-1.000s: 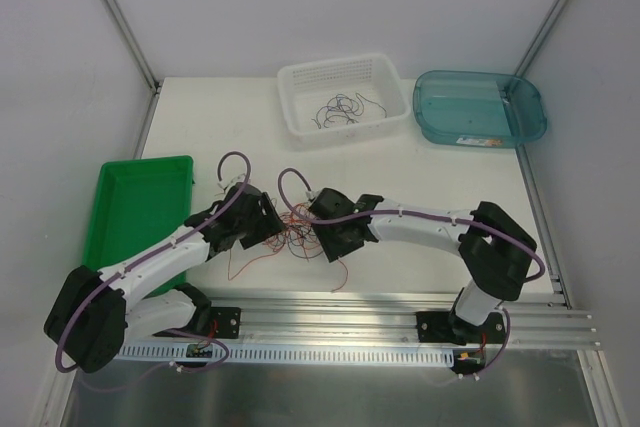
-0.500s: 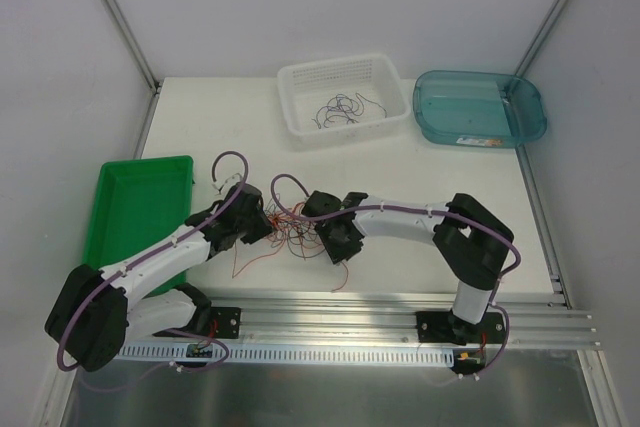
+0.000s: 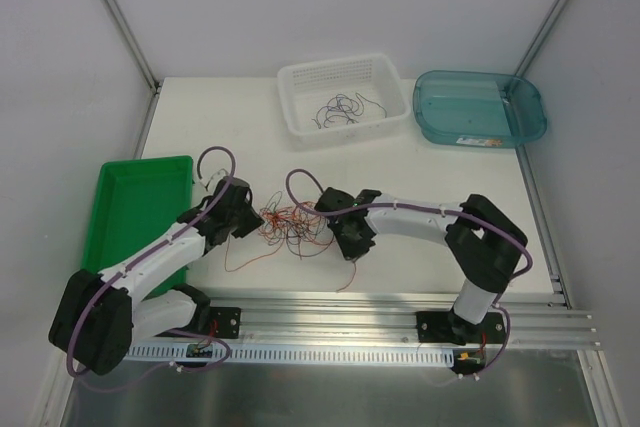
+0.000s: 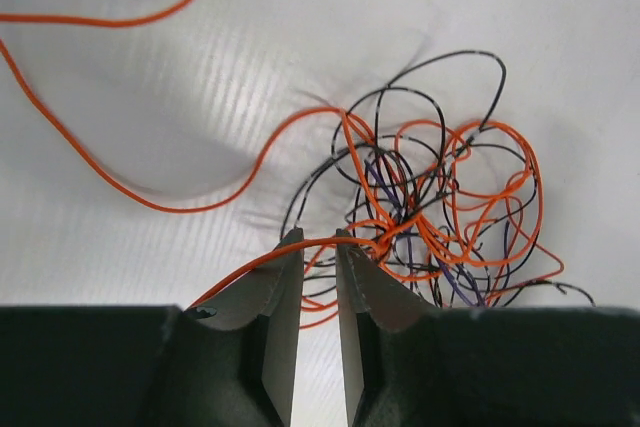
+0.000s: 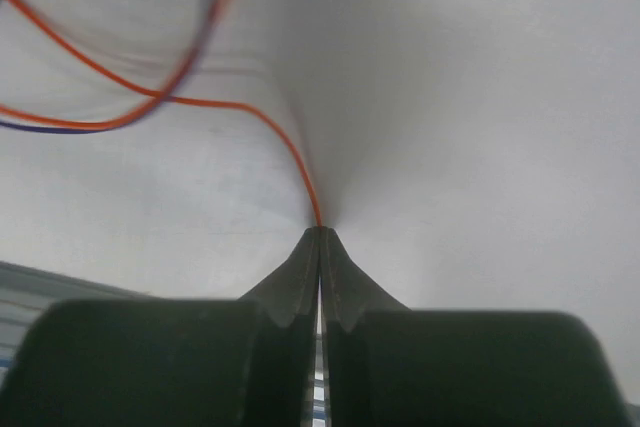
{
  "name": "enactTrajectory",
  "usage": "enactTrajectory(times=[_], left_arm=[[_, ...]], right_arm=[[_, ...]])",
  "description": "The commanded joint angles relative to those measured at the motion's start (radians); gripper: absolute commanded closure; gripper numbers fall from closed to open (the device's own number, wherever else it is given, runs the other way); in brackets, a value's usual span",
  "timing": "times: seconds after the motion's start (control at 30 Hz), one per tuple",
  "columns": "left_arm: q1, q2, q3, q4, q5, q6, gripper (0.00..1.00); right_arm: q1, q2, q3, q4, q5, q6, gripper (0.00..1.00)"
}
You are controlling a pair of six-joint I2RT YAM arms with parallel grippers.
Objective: Untangle the cables
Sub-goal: Untie the cable.
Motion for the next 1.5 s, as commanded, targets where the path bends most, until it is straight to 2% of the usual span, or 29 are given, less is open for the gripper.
enactTrajectory(times=[0.0, 0.13, 0.17, 0.23, 0.33, 0.43, 0.53, 0.57, 0.6, 0.67, 0.7, 0.77, 0.8, 0.87, 1.03, 1.2, 1.27, 1.37, 1.47], left_arm=[[0.059, -0.045, 0.029, -0.016, -0.026, 0.040, 0.81], [0.113, -0.102, 0.004, -0.031, -0.020, 0.061, 0.82], [0.120, -0.123, 0.000, -0.034, -0.020, 0.064, 0.83], [0.139, -0.144, -0.020, -0.044, -0.020, 0.071, 0.84], [0.157, -0.162, -0.042, -0.050, -0.014, 0.071, 0.89], [0.159, -0.161, -0.043, -0.048, 0.025, 0.071, 0.90], [0.157, -0.128, 0.009, -0.039, 0.138, 0.124, 0.75], [0.151, -0.116, 0.028, -0.027, 0.223, 0.138, 0.68], [0.144, -0.104, 0.062, -0.019, 0.258, 0.161, 0.55], [0.102, -0.069, 0.099, 0.014, 0.311, 0.189, 0.40], [0.035, -0.055, 0.143, 0.019, 0.319, 0.212, 0.28], [-0.036, 0.013, 0.197, 0.031, 0.313, 0.241, 0.20], [-0.095, 0.042, 0.246, 0.036, 0.312, 0.255, 0.17], [-0.134, 0.151, 0.292, 0.045, 0.319, 0.256, 0.13], [-0.238, 0.412, 0.455, 0.064, 0.322, 0.219, 0.14], [-0.309, 0.608, 0.565, 0.064, 0.339, 0.186, 0.24], [-0.333, 0.635, 0.572, 0.064, 0.332, 0.175, 0.28], [-0.346, 0.671, 0.558, 0.065, 0.301, 0.155, 0.40], [-0.347, 0.685, 0.544, 0.064, 0.276, 0.138, 0.61]], right_arm=[[-0.112, -0.131, -0.079, -0.055, 0.025, 0.017, 0.99], [-0.320, -0.266, -0.219, -0.008, -0.009, 0.001, 0.99], [-0.413, -0.298, -0.260, 0.008, -0.015, 0.000, 0.99], [-0.506, -0.374, -0.288, 0.019, -0.039, -0.008, 0.99], [-0.717, -0.479, -0.325, 0.043, -0.088, -0.002, 0.99], [-0.747, -0.545, -0.298, 0.045, -0.124, -0.032, 0.99], [-0.719, -0.528, -0.232, 0.003, -0.133, -0.054, 0.99], [-0.689, -0.511, -0.222, -0.009, -0.124, -0.062, 0.99], [-0.675, -0.505, -0.218, -0.010, -0.115, -0.065, 0.99], [-0.641, -0.487, -0.219, -0.003, -0.113, -0.065, 0.99], [-0.635, -0.482, -0.219, 0.002, -0.113, -0.062, 0.99], [-0.609, -0.478, -0.228, 0.012, -0.110, -0.063, 0.99], [-0.600, -0.475, -0.228, 0.016, -0.110, -0.066, 0.99], [-0.575, -0.473, -0.228, 0.016, -0.107, -0.069, 0.99], [-0.518, -0.467, -0.222, 0.016, -0.067, -0.065, 0.99], [-0.494, -0.456, -0.224, 0.023, -0.060, -0.060, 0.99], [-0.494, -0.459, -0.224, 0.023, -0.052, -0.059, 0.99], [-0.494, -0.458, -0.225, 0.026, -0.047, -0.062, 0.99], [-0.492, -0.455, -0.224, 0.025, -0.044, -0.063, 0.99]])
